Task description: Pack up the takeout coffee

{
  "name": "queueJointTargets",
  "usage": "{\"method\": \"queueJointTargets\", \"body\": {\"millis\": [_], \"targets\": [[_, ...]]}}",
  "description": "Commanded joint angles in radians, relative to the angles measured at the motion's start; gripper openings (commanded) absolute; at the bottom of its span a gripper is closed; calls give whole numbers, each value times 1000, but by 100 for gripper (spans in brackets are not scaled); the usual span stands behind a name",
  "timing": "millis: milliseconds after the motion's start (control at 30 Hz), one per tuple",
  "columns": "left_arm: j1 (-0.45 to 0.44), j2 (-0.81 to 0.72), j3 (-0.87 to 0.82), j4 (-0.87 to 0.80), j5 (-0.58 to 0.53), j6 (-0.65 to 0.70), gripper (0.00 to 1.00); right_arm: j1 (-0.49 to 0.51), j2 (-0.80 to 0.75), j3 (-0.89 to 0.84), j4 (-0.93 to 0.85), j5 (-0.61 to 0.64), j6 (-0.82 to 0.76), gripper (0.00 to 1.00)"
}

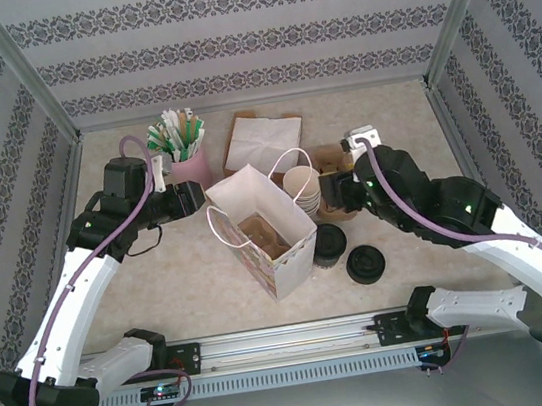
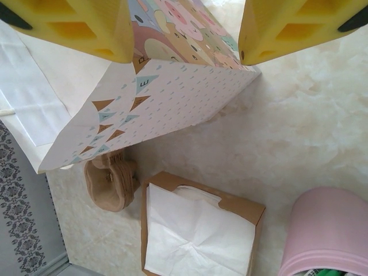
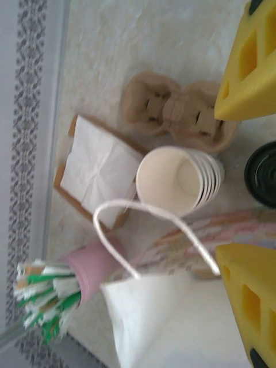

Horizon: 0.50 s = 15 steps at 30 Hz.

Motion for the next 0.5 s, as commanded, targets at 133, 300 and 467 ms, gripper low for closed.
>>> {"method": "queueJointTargets", "body": {"millis": [133, 300, 467], "targets": [[-1, -55, -28, 33, -38, -32, 52, -139, -81, -111, -78, -68, 33, 61], [0, -92, -44, 28, -59, -42, 52, -302, -85, -221, -49, -322, 72, 62], [-1, -125, -62, 13, -62, -51, 53, -328, -82, -338, -37, -427, 99, 62]]}}
